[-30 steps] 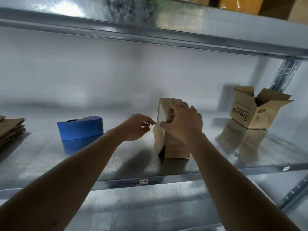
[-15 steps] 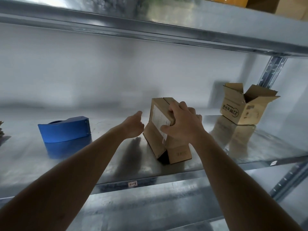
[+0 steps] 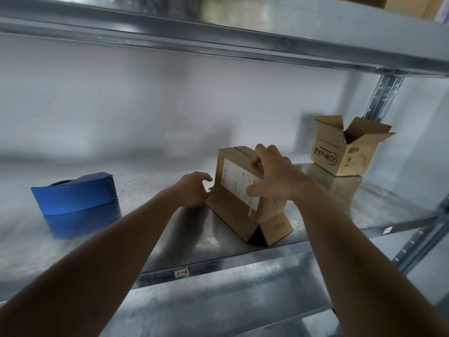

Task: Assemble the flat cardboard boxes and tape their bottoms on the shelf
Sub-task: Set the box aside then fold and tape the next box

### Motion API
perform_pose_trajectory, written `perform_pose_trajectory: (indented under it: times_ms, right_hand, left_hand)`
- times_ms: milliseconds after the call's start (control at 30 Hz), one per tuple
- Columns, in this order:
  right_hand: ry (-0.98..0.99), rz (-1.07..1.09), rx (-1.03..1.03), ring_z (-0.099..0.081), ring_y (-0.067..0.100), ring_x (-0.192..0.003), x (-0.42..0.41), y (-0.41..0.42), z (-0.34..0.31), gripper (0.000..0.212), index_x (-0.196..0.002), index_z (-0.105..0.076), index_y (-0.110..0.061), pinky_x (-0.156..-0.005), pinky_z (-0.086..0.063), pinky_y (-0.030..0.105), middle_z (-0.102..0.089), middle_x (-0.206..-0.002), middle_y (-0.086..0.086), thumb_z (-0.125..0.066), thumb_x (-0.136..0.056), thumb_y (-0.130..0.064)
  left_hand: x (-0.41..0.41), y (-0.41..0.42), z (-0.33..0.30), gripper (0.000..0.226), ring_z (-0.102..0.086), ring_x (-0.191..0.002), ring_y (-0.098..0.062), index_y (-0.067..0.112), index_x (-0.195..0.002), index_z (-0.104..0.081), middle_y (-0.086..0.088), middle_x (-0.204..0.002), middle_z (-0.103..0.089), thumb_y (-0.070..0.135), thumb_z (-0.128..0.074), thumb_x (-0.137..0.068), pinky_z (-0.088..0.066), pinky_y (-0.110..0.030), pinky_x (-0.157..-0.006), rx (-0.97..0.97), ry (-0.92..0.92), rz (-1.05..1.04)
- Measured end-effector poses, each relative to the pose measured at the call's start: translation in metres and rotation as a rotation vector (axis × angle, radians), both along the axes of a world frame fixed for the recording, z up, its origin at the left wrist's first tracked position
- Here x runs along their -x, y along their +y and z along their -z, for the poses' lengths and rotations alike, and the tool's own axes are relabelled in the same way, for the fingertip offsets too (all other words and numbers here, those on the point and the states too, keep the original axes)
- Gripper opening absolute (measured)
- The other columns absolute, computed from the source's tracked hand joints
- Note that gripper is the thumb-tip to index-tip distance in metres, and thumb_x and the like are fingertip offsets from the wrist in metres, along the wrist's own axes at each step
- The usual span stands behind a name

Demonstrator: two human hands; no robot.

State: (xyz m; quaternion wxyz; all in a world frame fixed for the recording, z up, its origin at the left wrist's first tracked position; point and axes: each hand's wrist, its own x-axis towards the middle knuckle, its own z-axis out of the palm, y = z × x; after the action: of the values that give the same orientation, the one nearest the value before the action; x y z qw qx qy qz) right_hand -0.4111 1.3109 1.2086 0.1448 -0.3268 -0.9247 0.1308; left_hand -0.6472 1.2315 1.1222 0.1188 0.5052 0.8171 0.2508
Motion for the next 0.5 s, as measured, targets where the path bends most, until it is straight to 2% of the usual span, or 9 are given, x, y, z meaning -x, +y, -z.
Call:
perform_pose_trajectory:
  times_ms: [100, 233, 300, 400, 500]
  right_hand:
    - [-0.038, -0.013, -0.015, -0.052, 0.018, -0.099, -0.001, -0.001, -0.001, 0.062, -0.099, -0.034, -0.036, -0.099, -0.045, 0.054, -0.039, -0.104, -0.011, -0.083, -0.062, -0.043]
    - [-0.069, -0.015, -0.038, -0.054, 0.017, -0.09, -0.002, 0.001, -0.005, 0.063, -0.103, -0.035, -0.03, -0.096, -0.045, 0.051, -0.04, -0.103, -0.008, -0.087, -0.067, -0.036]
    - [-0.075, -0.012, -0.047, -0.055, 0.016, -0.089, -0.003, 0.002, -0.003, 0.063, -0.103, -0.034, -0.029, -0.097, -0.046, 0.052, -0.042, -0.1, -0.01, -0.087, -0.069, -0.034]
    - [-0.116, -0.007, -0.093, -0.053, 0.014, -0.086, -0.003, 0.004, 0.002, 0.061, -0.105, -0.032, -0.029, -0.105, -0.037, 0.054, -0.046, -0.097, -0.012, -0.085, -0.074, -0.028]
    - [-0.143, -0.035, -0.116, -0.054, 0.016, -0.088, -0.003, 0.006, 0.007, 0.061, -0.105, -0.033, -0.029, -0.111, -0.032, 0.057, -0.049, -0.098, -0.01, -0.085, -0.074, -0.024]
  left_hand:
    - [-0.011, 0.004, -0.004, 0.04, -0.065, -0.087, -0.016, 0.019, -0.128, -0.07, 0.006, -0.086, -0.07, 0.006, -0.065, -0.091, -0.049, -0.025, -0.083, -0.012, 0.041, 0.033]
    - [-0.011, 0.01, -0.004, 0.046, -0.067, -0.095, -0.02, 0.017, -0.125, -0.074, -0.003, -0.11, -0.074, -0.003, -0.051, -0.091, -0.053, -0.027, -0.081, 0.024, 0.008, 0.02]
    - [-0.011, 0.009, -0.005, 0.038, -0.064, -0.092, -0.017, 0.018, -0.119, -0.077, 0.002, -0.105, -0.072, 0.002, -0.055, -0.092, -0.052, -0.026, -0.081, 0.04, 0.028, 0.039]
    - [-0.013, 0.011, -0.004, 0.032, -0.061, -0.097, -0.017, 0.02, -0.114, -0.079, 0.005, -0.102, -0.067, 0.006, -0.059, -0.094, -0.048, -0.026, -0.084, 0.097, 0.087, 0.057]
    - [-0.013, 0.011, -0.003, 0.031, -0.064, -0.099, -0.019, 0.023, -0.107, -0.081, 0.006, -0.102, -0.071, 0.006, -0.061, -0.09, -0.049, -0.025, -0.082, 0.141, 0.165, 0.054]
